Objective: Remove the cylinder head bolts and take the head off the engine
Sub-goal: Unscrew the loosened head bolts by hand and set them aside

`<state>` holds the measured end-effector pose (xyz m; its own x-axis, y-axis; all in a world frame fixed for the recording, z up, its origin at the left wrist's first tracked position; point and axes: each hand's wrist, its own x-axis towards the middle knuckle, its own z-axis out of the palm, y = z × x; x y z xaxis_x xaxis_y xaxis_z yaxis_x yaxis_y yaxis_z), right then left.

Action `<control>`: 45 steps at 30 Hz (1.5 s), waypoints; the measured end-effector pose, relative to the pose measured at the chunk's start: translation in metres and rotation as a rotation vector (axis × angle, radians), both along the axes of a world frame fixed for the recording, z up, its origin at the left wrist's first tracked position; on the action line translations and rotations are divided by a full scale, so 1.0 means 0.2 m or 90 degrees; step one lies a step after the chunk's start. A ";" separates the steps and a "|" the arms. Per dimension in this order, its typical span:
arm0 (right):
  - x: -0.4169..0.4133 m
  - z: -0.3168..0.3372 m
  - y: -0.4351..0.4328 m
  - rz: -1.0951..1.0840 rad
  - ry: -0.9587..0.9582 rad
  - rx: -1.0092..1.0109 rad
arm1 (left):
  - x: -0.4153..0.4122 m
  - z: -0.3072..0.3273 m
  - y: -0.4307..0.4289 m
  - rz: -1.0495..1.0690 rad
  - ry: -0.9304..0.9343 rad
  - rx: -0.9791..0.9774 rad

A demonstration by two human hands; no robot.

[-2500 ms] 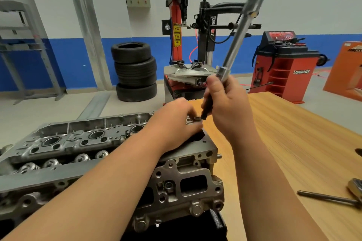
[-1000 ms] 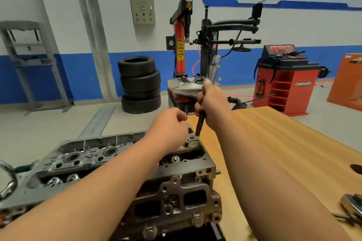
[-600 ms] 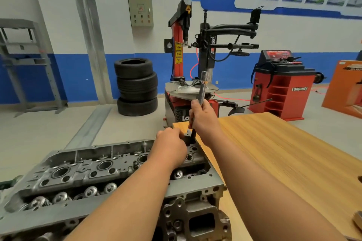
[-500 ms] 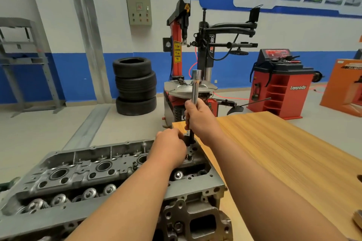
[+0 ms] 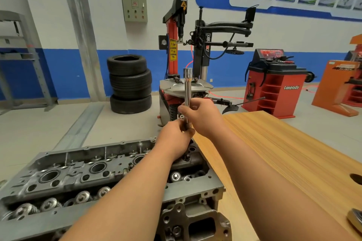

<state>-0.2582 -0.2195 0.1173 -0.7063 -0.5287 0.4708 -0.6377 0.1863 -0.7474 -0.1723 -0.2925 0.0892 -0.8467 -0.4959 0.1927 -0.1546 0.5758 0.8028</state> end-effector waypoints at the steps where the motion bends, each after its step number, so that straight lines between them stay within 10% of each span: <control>1: -0.01 -0.01 0.01 0.012 0.001 -0.027 | -0.01 -0.01 -0.01 -0.008 0.001 -0.001; 17: 0.00 -0.23 0.01 0.093 -0.158 -0.173 | -0.04 -0.01 0.00 0.096 -0.002 -0.077; 33: -0.01 -0.25 0.03 0.153 -0.163 -0.241 | -0.04 -0.03 -0.04 0.024 0.091 0.064; 45: 0.03 -0.23 0.02 0.116 -0.089 -0.280 | -0.06 0.00 -0.02 0.061 0.090 -0.059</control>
<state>-0.2530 -0.2153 0.0714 -0.6933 -0.4220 0.5842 -0.5185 -0.2709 -0.8110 -0.1839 -0.2969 0.0891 -0.7575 -0.5476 0.3555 -0.1015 0.6367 0.7644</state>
